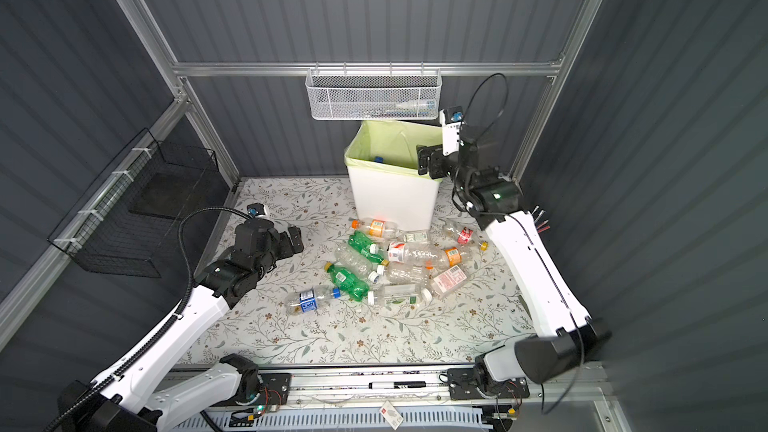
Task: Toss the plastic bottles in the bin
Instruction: 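Move the right gripper back down to the bottle pile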
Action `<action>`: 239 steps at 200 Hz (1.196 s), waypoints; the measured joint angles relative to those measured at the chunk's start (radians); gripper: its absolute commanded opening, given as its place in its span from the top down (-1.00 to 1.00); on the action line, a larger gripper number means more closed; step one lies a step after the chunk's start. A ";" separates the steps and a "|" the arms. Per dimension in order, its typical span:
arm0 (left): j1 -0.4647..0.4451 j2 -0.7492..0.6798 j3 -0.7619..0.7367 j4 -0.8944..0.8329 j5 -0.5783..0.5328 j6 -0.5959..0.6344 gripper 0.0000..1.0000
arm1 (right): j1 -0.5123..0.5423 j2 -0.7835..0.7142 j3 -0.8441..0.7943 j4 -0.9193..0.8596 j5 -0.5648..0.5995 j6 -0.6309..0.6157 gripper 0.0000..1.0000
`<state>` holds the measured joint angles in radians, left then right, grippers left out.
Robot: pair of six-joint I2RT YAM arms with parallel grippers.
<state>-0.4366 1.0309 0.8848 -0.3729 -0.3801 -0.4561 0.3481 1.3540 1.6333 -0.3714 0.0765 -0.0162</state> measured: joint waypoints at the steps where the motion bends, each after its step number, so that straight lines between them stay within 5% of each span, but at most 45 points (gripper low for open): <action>1: 0.000 0.000 0.000 0.000 0.000 0.000 -1.00 | 0.001 -0.010 -0.010 0.002 0.000 -0.002 -0.98; 89: 0.000 0.004 -0.023 0.023 0.007 -0.009 -1.00 | 0.330 -0.232 -0.594 -0.124 -0.034 -0.149 -0.98; 152: 0.000 0.014 -0.023 0.023 0.015 -0.012 -1.00 | 0.467 -0.106 -0.642 -0.242 -0.074 -0.186 -0.92; 239: 0.000 0.014 -0.023 0.022 0.014 -0.012 -1.00 | 0.514 0.135 -0.623 -0.307 -0.069 -0.241 -0.75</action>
<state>-0.4366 1.0454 0.8619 -0.3508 -0.3656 -0.4683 0.8623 1.4895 1.0107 -0.6785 0.0071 -0.2577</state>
